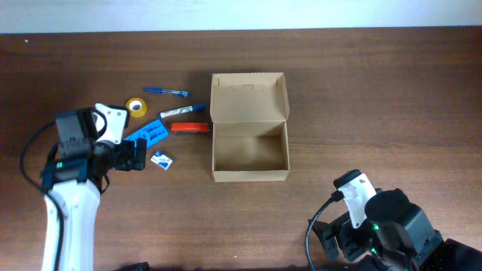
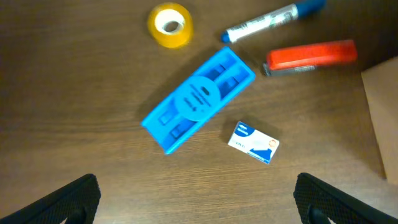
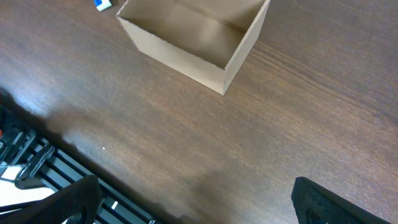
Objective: Pack container
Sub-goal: 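Reach the left gripper to the blue plastic tray and grasp it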
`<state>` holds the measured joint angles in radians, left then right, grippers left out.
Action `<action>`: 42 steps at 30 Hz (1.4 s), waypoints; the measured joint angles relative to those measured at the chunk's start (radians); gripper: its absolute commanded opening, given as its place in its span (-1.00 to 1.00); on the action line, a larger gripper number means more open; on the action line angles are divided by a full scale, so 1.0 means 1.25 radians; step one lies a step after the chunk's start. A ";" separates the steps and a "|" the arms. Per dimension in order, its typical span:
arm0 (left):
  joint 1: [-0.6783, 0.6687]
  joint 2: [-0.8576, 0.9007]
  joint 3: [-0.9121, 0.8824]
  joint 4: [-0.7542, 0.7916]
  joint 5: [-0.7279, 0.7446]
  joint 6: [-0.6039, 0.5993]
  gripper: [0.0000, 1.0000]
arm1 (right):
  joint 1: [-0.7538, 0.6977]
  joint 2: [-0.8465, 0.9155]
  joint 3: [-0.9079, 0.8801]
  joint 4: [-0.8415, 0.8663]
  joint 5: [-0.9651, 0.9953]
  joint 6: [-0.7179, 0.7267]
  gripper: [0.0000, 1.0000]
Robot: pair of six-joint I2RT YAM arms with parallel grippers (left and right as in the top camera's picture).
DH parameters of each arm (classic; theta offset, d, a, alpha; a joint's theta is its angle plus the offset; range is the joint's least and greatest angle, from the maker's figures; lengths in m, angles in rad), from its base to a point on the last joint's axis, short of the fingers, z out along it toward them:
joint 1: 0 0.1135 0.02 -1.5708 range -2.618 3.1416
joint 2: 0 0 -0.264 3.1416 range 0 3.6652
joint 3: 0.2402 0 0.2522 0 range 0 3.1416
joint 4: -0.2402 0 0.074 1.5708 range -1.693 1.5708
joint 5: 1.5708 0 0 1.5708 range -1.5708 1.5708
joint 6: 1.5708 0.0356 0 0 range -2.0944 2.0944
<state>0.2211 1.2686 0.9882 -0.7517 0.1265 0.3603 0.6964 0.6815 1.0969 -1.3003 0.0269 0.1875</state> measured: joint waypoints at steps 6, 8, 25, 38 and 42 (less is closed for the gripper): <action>0.000 0.222 0.126 -0.088 0.070 0.145 0.99 | 0.000 0.000 0.000 0.000 0.000 0.000 0.99; 0.007 0.275 0.171 -0.092 0.073 0.180 0.99 | 0.000 0.000 0.000 0.000 0.000 0.000 0.99; 0.014 0.380 0.219 0.017 0.039 0.295 0.99 | 0.000 0.000 0.000 -0.001 0.000 0.000 0.98; 0.014 0.386 0.219 0.038 0.118 0.298 0.99 | 0.000 0.000 0.000 -0.001 0.000 0.000 0.98; 0.014 0.452 0.219 0.044 0.086 0.298 0.99 | 0.000 0.000 0.000 0.000 0.000 0.001 0.99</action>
<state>0.2390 1.8339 1.2625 -0.6968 0.2337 0.7334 0.6964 0.6815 1.0969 -1.3006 0.0265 0.1883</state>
